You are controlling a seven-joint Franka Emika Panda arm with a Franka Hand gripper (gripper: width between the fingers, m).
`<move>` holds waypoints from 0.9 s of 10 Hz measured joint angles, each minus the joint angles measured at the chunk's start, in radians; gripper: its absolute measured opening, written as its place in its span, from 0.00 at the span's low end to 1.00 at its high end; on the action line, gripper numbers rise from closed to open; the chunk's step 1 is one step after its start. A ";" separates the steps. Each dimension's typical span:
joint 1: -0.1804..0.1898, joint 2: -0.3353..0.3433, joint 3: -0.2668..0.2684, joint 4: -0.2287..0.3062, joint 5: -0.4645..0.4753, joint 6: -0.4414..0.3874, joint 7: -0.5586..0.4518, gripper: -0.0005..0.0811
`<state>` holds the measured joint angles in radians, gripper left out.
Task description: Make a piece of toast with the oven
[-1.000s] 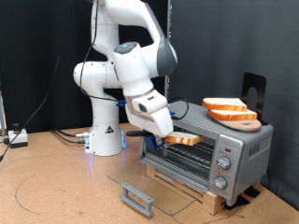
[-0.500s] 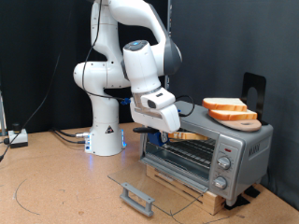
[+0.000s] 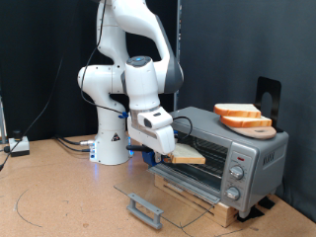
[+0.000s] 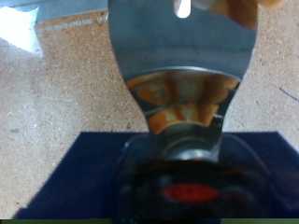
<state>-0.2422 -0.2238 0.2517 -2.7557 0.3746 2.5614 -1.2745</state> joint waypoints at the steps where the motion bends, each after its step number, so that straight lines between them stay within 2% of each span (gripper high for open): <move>1: -0.001 0.004 -0.005 0.002 0.003 0.000 -0.003 0.49; 5: -0.001 -0.005 -0.032 0.010 0.066 -0.055 -0.089 0.49; 9: 0.012 -0.052 -0.022 0.008 0.086 -0.133 -0.091 0.49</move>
<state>-0.2301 -0.2762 0.2301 -2.7472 0.4610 2.4284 -1.3651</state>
